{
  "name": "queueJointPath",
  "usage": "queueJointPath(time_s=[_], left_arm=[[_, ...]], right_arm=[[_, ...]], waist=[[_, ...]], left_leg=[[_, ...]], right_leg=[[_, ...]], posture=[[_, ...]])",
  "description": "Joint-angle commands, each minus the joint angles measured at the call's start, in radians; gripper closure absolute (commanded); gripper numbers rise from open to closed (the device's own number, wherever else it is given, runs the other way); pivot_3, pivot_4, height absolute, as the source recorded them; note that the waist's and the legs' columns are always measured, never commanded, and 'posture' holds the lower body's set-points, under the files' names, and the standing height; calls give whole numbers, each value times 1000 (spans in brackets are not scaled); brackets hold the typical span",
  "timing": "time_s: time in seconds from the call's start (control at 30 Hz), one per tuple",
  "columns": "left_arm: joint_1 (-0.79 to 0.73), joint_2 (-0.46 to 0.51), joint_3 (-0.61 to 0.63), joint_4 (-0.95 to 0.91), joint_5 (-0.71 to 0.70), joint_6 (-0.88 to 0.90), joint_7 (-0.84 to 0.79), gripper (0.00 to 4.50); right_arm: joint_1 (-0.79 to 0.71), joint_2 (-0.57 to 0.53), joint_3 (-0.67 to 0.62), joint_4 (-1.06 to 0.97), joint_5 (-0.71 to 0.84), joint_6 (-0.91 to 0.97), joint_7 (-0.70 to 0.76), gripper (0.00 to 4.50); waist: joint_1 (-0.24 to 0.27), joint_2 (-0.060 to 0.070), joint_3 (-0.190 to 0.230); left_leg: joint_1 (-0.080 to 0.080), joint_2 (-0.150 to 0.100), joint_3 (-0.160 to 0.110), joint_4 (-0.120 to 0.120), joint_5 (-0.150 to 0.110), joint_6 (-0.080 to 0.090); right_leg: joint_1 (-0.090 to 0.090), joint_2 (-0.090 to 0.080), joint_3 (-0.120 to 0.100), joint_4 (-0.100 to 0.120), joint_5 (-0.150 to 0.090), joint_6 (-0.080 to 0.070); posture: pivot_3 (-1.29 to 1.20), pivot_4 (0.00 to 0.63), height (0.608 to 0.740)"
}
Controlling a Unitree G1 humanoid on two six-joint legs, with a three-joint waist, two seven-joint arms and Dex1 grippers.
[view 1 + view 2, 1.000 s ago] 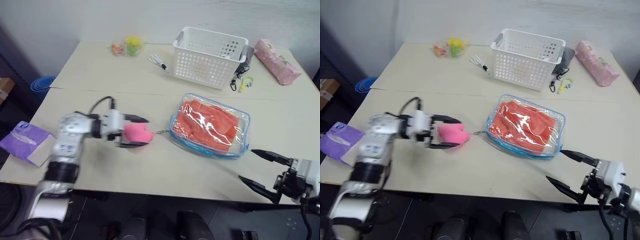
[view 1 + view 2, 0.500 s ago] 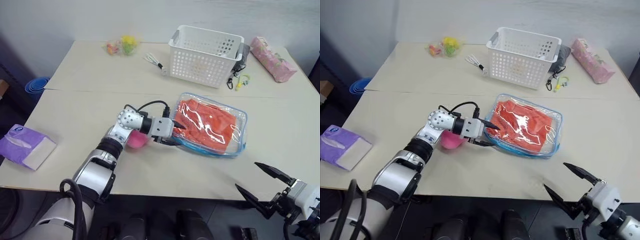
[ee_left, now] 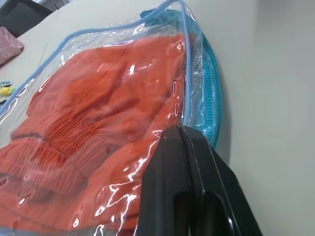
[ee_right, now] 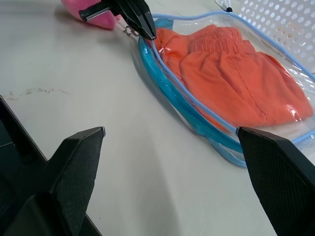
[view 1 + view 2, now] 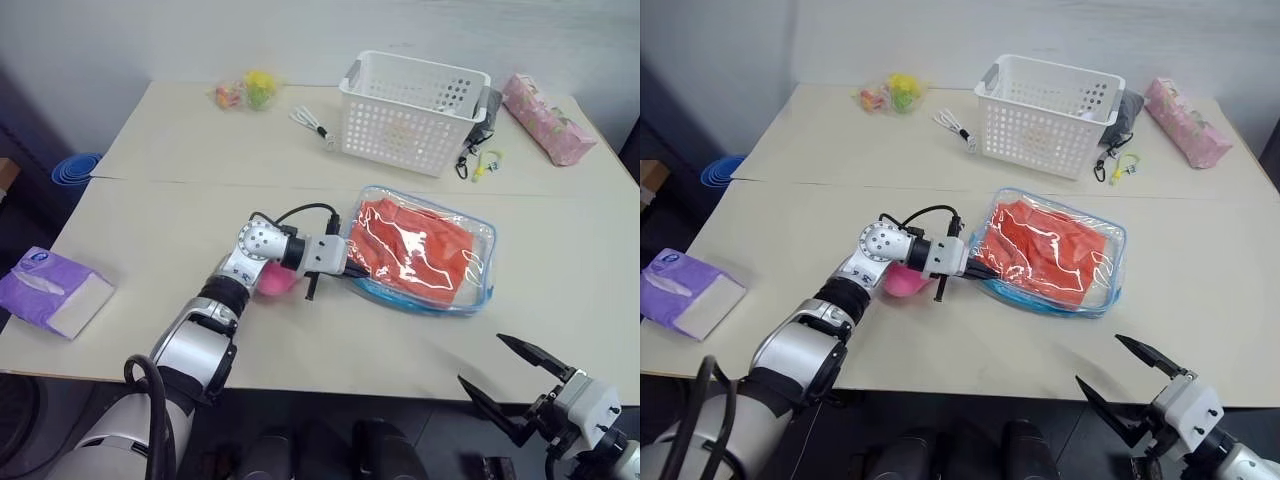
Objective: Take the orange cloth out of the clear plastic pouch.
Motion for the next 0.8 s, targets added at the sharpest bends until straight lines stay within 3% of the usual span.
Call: queueJointPath(time_s=[0.03, 0.13, 0.37, 0.67, 0.8], left_arm=[[7, 6, 42, -56, -62, 39, -28, 4301], [10, 33, 33, -57, -19, -39, 5, 3703], [-6, 46, -23, 5, 103, -184, 116, 1620], [-58, 2, -52, 75, 180, -194, 248, 1620], [-61, -6, -46, 84, 159, -191, 221, 2412]], right_arm=[[1, -12, 3, -41, 18, 3, -6, 0], [3, -11, 2, -48, 16, 0, -3, 0], [-7, 3, -1, -107, 37, 0, -24, 0], [-37, 3, 35, -136, 44, 33, -62, 0], [-36, 5, 42, -132, 41, 32, -67, 0]], waist=[[0, 0, 0], [0, 0, 0], [2, 0, 0], [2, 0, 0], [1, 0, 0]], left_leg=[[0, 0, 0, 0, 0, 0], [0, 0, 0, 0, 0, 0], [0, 0, 0, 0, 0, 0], [0, -1, 0, 1, 0, 0], [0, -1, 0, 1, 0, 0]], right_leg=[[0, 0, 0, 0, 0, 0], [0, 0, 0, 0, 0, 0], [0, 0, 0, 0, 0, 0], [0, 0, 0, 1, 0, 1], [0, 0, -1, 1, 0, 1]], posture=[[0, 150, 740], [0, 150, 740], [0, 150, 740], [0, 150, 740], [0, 150, 740]])
